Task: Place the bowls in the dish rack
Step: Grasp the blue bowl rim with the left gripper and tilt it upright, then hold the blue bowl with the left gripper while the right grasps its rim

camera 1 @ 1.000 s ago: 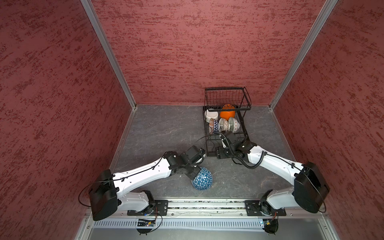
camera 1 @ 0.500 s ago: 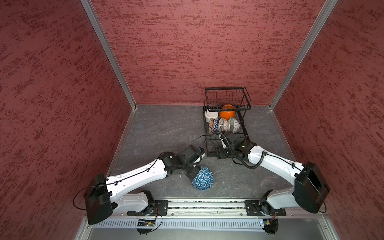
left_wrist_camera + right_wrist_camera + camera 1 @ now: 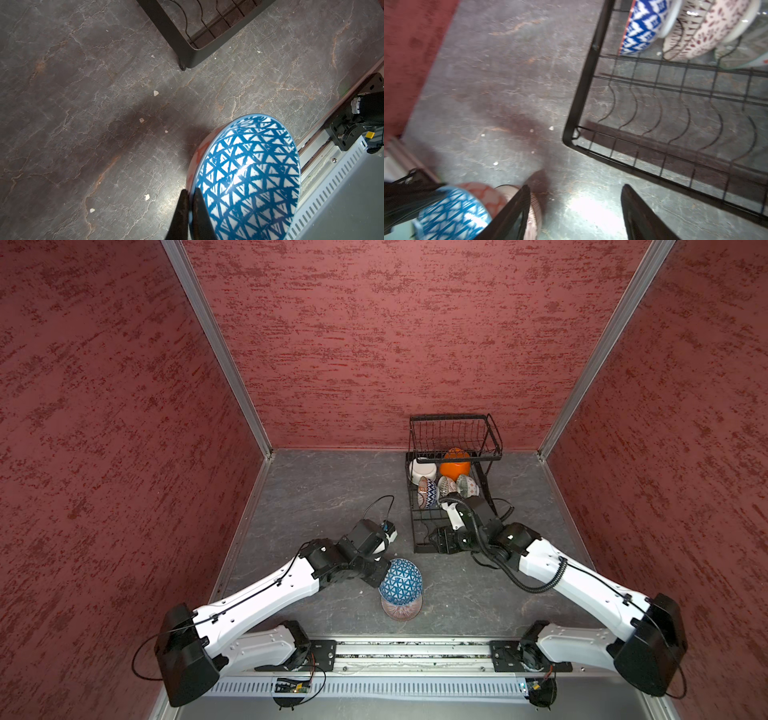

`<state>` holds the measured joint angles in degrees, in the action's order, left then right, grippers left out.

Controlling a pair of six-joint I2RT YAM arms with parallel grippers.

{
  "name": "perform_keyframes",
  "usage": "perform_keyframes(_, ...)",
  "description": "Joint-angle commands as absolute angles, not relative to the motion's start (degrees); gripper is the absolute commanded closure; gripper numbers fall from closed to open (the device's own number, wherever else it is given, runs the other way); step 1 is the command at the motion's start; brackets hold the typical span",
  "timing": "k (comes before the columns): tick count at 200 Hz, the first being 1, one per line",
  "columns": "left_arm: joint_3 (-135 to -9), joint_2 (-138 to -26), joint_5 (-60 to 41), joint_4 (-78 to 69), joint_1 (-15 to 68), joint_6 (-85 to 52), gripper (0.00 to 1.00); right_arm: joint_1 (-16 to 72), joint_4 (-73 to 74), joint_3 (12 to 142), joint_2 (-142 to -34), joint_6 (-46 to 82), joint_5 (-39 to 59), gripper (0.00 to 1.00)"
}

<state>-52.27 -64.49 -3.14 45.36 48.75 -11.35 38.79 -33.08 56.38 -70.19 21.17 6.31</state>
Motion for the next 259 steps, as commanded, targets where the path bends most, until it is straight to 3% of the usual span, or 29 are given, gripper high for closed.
perform_keyframes(1, -53.98, -64.46, -3.93, 43.09, 48.1, -12.61, 1.0, 38.67, -34.03, 57.69, -68.98, 19.06, 11.98, 0.41)
perform_keyframes(26, -54.74, -65.45, -3.68, 42.59, 47.42, -12.7, 1.0, 38.76, -34.31, 56.96, -68.21, 18.63, 14.22, 0.5)
perform_keyframes(259, -61.09, -70.4, -3.52, 41.62, 45.2, -9.67, 1.0, 44.99, -33.76, 55.74, -74.74, 16.24, 16.17, 0.56)
